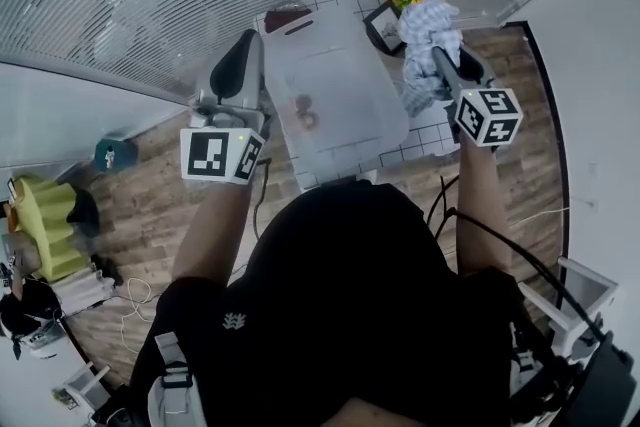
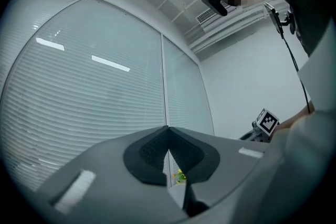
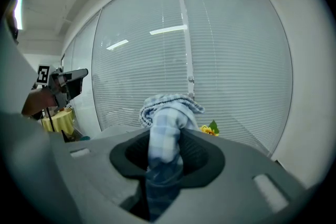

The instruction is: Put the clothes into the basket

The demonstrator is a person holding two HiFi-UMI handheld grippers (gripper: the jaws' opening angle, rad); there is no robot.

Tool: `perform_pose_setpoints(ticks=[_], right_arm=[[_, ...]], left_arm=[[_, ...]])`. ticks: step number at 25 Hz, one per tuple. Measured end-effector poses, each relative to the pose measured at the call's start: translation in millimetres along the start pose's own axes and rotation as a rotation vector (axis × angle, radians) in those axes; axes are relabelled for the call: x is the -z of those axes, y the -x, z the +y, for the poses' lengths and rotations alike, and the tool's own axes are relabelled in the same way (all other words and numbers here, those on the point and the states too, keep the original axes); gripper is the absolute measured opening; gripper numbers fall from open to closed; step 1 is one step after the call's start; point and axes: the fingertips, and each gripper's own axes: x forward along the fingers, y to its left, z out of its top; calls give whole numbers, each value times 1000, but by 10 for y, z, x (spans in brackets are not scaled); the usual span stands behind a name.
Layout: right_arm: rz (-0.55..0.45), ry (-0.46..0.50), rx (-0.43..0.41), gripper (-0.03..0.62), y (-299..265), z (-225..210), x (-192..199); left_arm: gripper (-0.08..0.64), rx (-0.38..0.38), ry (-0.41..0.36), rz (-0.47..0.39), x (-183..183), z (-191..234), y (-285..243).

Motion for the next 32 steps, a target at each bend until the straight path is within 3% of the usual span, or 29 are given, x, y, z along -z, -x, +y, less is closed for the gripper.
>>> perform_pose_setpoints(ticks=[22, 28, 32], right_arm=[[-97, 85, -122, 129, -415, 655, -774], [-126, 20, -197, 129, -518, 853, -883], [-119, 29, -233, 129, -573, 1012, -895]], left_arm=[[6, -54, 15, 17, -20, 478, 124], [6, -72, 26, 25, -50, 573, 210], [6, -98, 18, 25, -91, 648, 334]])
